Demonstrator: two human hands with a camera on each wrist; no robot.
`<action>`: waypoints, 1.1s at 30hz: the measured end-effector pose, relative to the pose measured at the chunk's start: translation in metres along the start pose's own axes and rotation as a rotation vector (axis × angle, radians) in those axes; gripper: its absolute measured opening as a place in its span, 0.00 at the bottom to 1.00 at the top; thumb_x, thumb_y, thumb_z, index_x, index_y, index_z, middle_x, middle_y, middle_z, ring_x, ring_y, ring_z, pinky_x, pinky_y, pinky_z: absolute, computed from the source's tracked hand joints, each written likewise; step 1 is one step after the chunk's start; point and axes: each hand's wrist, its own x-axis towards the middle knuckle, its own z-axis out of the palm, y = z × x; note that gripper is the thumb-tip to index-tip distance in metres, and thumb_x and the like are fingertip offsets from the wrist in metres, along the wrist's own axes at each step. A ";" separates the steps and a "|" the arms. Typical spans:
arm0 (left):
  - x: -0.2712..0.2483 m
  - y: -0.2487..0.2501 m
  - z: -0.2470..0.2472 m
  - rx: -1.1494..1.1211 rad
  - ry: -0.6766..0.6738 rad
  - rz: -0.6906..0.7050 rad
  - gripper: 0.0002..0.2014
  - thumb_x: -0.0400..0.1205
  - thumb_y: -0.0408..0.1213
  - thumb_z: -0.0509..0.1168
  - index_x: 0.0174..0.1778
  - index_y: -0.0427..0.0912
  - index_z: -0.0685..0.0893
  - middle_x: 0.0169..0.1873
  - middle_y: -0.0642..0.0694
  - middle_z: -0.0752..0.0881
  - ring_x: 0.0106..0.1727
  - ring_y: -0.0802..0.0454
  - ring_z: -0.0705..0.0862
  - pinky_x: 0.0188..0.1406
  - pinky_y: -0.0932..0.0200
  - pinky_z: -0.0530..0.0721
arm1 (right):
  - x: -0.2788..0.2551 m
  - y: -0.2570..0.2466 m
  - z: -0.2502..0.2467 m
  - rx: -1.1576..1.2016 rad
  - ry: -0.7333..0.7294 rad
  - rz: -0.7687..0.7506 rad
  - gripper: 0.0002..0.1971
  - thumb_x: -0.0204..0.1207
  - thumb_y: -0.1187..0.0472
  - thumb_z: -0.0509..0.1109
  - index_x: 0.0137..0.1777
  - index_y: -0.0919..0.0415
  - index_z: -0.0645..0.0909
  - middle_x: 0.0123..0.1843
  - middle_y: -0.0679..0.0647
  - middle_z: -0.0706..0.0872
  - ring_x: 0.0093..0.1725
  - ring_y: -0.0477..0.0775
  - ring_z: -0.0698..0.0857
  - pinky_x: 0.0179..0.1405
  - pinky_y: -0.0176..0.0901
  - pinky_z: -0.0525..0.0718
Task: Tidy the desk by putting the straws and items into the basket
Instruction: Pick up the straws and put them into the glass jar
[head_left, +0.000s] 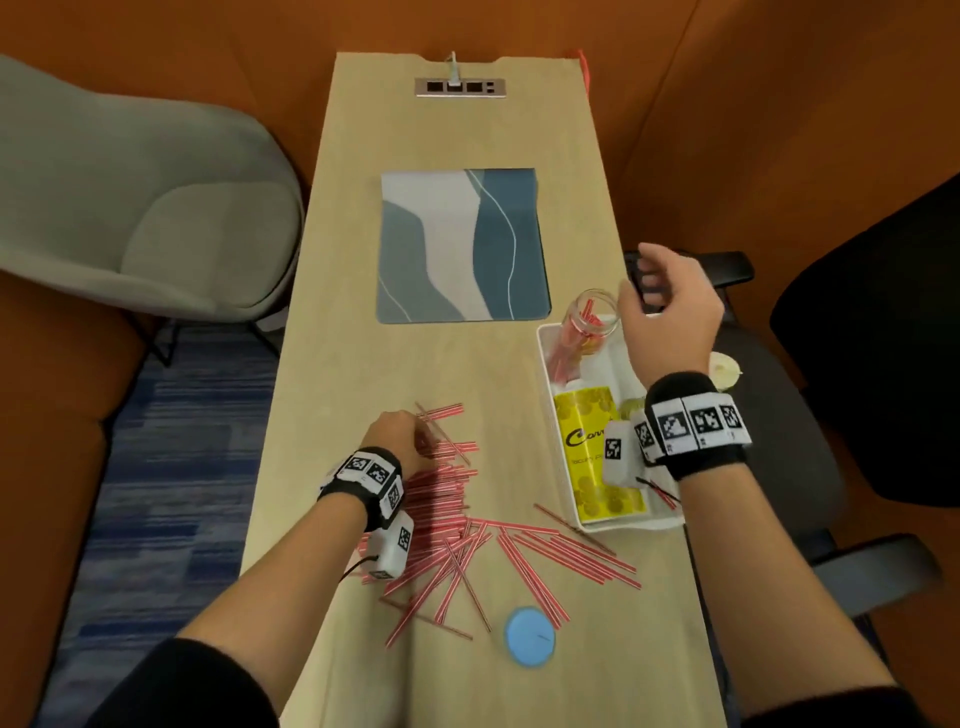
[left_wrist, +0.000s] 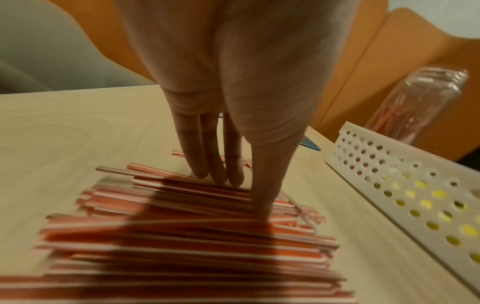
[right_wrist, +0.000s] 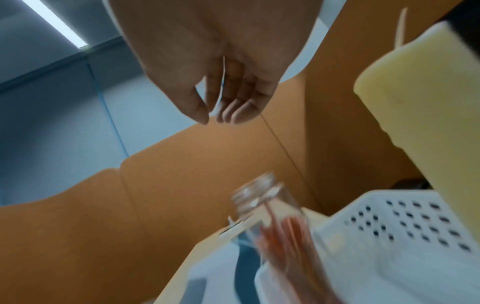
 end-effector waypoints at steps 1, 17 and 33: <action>-0.001 -0.001 0.002 0.029 -0.004 0.020 0.08 0.69 0.39 0.80 0.42 0.49 0.93 0.40 0.54 0.89 0.42 0.56 0.87 0.48 0.65 0.84 | -0.012 -0.004 -0.002 0.022 0.044 -0.016 0.15 0.77 0.63 0.72 0.63 0.51 0.83 0.50 0.49 0.86 0.45 0.46 0.84 0.45 0.34 0.83; -0.013 -0.016 0.016 0.124 0.154 0.155 0.10 0.80 0.33 0.72 0.56 0.44 0.90 0.52 0.43 0.88 0.51 0.46 0.87 0.56 0.53 0.86 | -0.232 0.046 0.068 -0.494 -1.035 0.100 0.13 0.78 0.66 0.68 0.61 0.55 0.84 0.54 0.53 0.87 0.53 0.54 0.85 0.48 0.39 0.78; -0.024 0.014 -0.042 -0.253 0.215 0.348 0.06 0.67 0.41 0.84 0.33 0.47 0.93 0.31 0.53 0.90 0.34 0.55 0.86 0.41 0.61 0.86 | -0.219 0.034 0.069 -0.590 -1.069 -0.058 0.09 0.84 0.60 0.62 0.55 0.58 0.83 0.51 0.57 0.86 0.52 0.58 0.84 0.48 0.49 0.82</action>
